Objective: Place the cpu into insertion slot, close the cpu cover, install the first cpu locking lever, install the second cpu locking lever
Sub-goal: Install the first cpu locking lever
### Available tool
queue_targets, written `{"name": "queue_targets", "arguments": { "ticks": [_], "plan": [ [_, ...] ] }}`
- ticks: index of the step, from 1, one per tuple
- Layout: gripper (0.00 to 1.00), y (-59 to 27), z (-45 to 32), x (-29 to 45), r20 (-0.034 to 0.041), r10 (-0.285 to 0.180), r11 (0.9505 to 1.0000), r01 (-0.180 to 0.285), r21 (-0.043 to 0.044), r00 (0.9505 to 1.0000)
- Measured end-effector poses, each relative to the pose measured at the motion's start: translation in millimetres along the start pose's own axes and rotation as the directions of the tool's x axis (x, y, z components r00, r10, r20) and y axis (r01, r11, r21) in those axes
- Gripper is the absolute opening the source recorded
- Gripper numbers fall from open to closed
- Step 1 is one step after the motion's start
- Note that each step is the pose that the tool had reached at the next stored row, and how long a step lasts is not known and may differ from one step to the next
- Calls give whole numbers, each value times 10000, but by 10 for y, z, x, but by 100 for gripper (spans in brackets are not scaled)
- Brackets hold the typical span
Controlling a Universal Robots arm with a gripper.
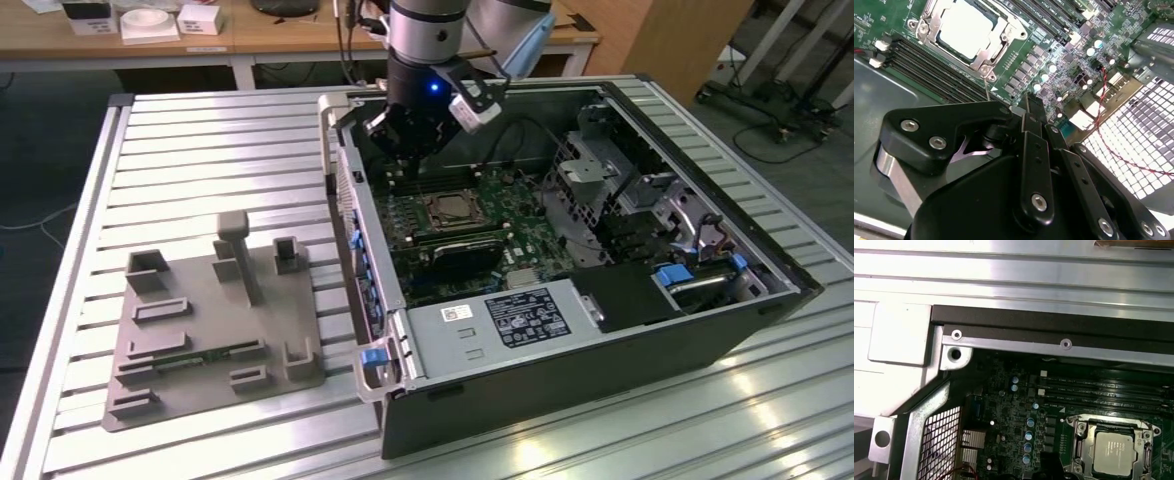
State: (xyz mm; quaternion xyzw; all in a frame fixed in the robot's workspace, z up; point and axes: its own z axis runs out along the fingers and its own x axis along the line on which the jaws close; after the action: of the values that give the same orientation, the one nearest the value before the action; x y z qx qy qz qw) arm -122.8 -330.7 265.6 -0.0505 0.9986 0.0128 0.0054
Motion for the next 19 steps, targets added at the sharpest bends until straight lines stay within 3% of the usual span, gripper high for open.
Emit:
{"name": "queue_targets", "arguments": {
  "ticks": [16, 19],
  "plan": [
    [10, 195, 45, -20, 0, 2, 10000, -2, -6, 10000],
    [10, 214, 58, -59, -1, 2, 10000, -2, -8, 10000]
  ]
}}
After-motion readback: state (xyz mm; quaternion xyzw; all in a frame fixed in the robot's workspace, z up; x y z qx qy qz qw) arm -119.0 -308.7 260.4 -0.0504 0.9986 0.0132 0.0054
